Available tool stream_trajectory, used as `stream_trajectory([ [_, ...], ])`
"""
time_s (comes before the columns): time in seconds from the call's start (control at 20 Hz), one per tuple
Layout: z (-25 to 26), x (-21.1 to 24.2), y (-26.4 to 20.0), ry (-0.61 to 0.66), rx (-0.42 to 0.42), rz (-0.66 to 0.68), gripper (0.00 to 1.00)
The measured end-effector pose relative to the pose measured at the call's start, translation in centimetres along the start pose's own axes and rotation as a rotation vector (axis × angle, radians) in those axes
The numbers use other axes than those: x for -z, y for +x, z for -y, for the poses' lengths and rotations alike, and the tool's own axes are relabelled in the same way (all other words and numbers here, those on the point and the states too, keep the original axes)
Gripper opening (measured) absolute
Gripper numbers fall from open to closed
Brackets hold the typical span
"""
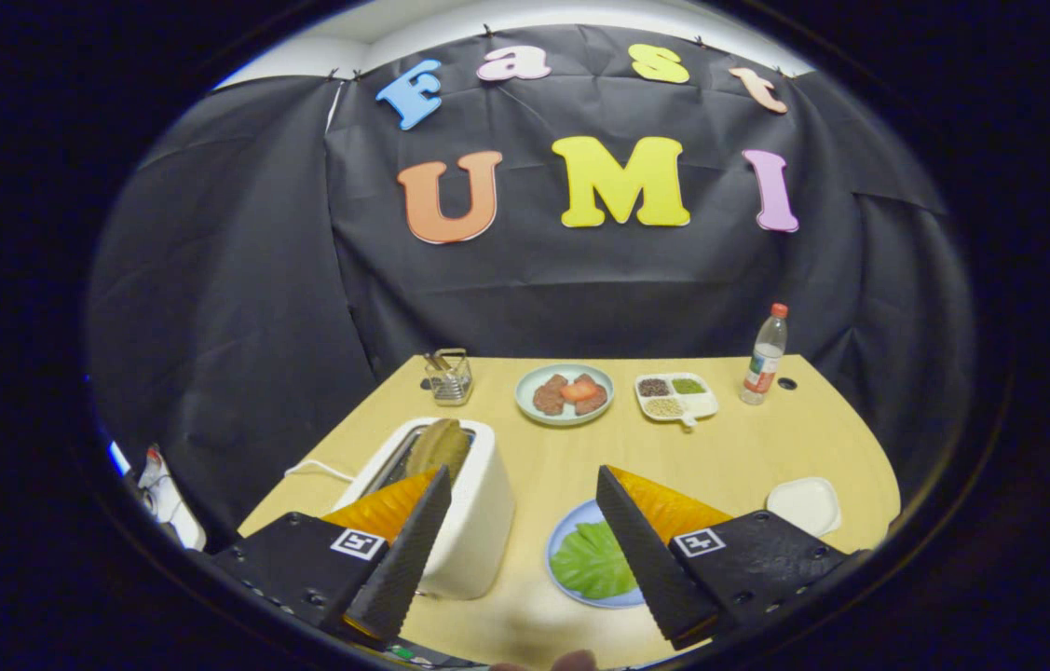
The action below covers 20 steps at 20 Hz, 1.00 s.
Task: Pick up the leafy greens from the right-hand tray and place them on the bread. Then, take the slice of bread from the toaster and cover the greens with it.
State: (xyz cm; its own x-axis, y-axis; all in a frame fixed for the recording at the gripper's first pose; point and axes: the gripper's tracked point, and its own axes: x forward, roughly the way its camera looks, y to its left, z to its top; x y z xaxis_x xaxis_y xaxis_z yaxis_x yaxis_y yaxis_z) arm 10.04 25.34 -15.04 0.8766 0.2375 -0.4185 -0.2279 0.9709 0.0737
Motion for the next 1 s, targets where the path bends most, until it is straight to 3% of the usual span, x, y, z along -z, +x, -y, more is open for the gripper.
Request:
stream_trajectory([
  [0.35,-5.9,1.0,3.9,0.021,0.020,-0.058,0.96],
  [0.55,-6.8,2.2,6.1,0.032,0.076,-0.100,0.96],
  [1.0,-6.4,3.4,9.3,0.025,0.170,-0.159,0.56],
])
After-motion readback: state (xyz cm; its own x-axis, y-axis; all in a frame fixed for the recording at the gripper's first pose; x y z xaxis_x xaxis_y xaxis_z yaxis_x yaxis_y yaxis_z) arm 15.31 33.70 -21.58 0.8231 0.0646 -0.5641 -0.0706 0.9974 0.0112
